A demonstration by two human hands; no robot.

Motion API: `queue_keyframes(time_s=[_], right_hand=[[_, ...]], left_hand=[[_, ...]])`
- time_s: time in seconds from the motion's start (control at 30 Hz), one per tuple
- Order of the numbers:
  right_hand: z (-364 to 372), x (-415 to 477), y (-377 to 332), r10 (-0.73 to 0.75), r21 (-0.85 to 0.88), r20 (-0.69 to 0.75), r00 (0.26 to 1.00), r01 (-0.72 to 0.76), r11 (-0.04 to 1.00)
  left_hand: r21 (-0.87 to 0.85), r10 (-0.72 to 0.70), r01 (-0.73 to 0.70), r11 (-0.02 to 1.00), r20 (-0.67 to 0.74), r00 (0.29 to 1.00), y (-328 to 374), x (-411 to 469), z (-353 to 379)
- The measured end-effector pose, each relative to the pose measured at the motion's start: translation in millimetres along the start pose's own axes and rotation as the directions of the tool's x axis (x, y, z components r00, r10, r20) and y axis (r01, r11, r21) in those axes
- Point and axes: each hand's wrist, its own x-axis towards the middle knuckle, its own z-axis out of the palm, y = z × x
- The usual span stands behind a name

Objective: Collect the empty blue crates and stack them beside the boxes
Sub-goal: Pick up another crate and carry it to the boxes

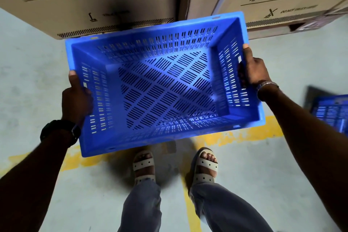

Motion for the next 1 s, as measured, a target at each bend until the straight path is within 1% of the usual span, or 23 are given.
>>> queue_keyframes(time_s=[0.2, 0.3, 0.33, 0.37, 0.4, 0.43, 0.47, 0.5, 0.53, 0.57, 0.63, 0.7, 0.77, 0.8, 0.9, 0.97, 1.0], right_hand=[[2.0, 5.2, 4.7, -0.022, 0.011, -0.003, 1.000, 0.022, 1.000], [2.7, 8.6, 6.7, -0.014, 0.016, -0.078, 0.997, 0.015, 1.000], [2.9, 8.3, 7.7, -0.042, -0.010, -0.124, 0.991, 0.041, 0.999], [2.3, 6.6, 8.5, -0.110, -0.068, -0.167, 0.980, 0.100, 0.993], [1.5, 3.1, 8.2, -0.228, -0.160, -0.198, 0.953, 0.198, 0.967], [0.1, -1.8, 6.6, -0.364, -0.287, -0.206, 0.908, 0.299, 0.910], [-1.5, -9.6, -0.1, -0.489, -0.417, -0.194, 0.851, 0.379, 0.826], [-2.2, -18.6, -12.1, -0.584, -0.517, -0.157, 0.796, 0.438, 0.736], [-0.8, -26.9, -26.6, -0.660, -0.570, -0.096, 0.745, 0.502, 0.650], [0.5, -36.5, -47.5, -0.716, -0.587, -0.030, 0.698, 0.567, 0.578], [5.0, -61.9, -96.6, -0.778, -0.566, 0.092, 0.621, 0.676, 0.473], [3.8, -91.4, -155.5, -0.809, -0.550, 0.195, 0.554, 0.745, 0.378], [-6.5, -131.5, -226.4, -0.844, -0.512, 0.268, 0.464, 0.811, 0.283], [-13.4, -154.9, -264.8, -0.861, -0.479, 0.285, 0.421, 0.841, 0.252], [-36.3, -228.3, -378.7, -0.905, -0.413, 0.312, 0.290, 0.899, 0.145], [-43.2, -286.5, -446.1, -0.913, -0.367, 0.342, 0.220, 0.926, 0.086], [-41.8, -318.4, -477.5, -0.913, -0.338, 0.368, 0.175, 0.940, 0.044]], left_hand=[[0.037, 0.032, -0.031, 0.999, -0.026, 0.999, -3.6, 6.0, -0.5], [0.073, 0.058, -0.057, 0.996, -0.012, 0.998, -3.8, 9.5, -3.7], [0.084, 0.064, -0.063, 0.994, -0.008, 0.998, -2.9, 9.8, -5.6], [0.117, 0.091, -0.088, 0.989, -0.022, 0.996, -2.0, 9.0, -6.9], [0.203, 0.148, -0.133, 0.970, -0.062, 0.987, -1.7, 7.0, -9.7], [0.326, 0.243, -0.197, 0.925, -0.107, 0.964, -2.3, 3.5, -13.2], [0.437, 0.362, -0.274, 0.857, -0.132, 0.923, -1.4, -2.1, -16.9], [0.532, 0.468, -0.338, 0.776, -0.126, 0.875, 1.0, -10.3, -21.6], [0.607, 0.558, -0.389, 0.693, -0.111, 0.823, 6.6, -20.6, -26.8], [0.656, 0.635, -0.434, 0.618, -0.091, 0.767, 15.4, -31.7, -35.2], [0.717, 0.732, -0.497, 0.488, -0.025, 0.681, 37.3, -56.3, -57.6], [0.752, 0.774, -0.524, 0.401, 0.027, 0.632, 72.0, -77.7, -84.4], [0.774, 0.789, -0.513, 0.370, 0.029, 0.614, 125.1, -108.9, -121.9], [0.777, 0.800, -0.507, 0.372, 0.008, 0.600, 155.7, -126.1, -144.6], [0.787, 0.829, -0.478, 0.390, -0.074, 0.555, 249.3, -179.9, -220.0], [0.799, 0.825, -0.430, 0.420, -0.139, 0.548, 297.5, -220.9, -280.0], [0.805, 0.813, -0.394, 0.444, -0.176, 0.556, 315.1, -240.7, -311.9]])
